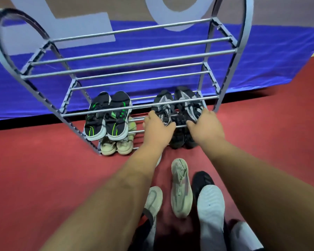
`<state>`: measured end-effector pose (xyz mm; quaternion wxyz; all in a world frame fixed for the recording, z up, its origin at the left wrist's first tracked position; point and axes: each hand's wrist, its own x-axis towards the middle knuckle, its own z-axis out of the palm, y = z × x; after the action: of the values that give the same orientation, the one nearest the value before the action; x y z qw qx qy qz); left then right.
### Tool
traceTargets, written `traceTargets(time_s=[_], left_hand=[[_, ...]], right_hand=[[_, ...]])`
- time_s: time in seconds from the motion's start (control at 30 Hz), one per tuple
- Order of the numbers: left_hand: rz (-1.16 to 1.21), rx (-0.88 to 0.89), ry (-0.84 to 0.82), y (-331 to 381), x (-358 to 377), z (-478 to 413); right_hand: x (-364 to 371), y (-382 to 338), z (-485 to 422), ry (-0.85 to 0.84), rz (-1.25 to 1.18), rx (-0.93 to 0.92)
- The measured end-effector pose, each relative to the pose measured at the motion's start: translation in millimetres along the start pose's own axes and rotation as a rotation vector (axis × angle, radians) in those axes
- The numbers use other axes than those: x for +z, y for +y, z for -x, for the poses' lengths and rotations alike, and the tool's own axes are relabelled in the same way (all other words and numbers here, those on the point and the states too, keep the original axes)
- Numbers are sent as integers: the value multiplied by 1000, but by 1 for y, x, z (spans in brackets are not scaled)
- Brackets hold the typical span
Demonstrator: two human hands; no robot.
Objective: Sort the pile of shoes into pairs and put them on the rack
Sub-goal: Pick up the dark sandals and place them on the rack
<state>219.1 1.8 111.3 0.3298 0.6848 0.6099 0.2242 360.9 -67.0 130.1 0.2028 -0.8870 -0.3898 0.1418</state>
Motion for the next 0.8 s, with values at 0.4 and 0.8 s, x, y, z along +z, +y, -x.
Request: traceTargets(time_s=[0.4,0.8], left_hand=[[-26,29,-26,0,62,-68],[63,116,-297,-23,69,-76]], right_hand=[[33,5,-70,42,149,-9],[47,12,-84,-78,61,9]])
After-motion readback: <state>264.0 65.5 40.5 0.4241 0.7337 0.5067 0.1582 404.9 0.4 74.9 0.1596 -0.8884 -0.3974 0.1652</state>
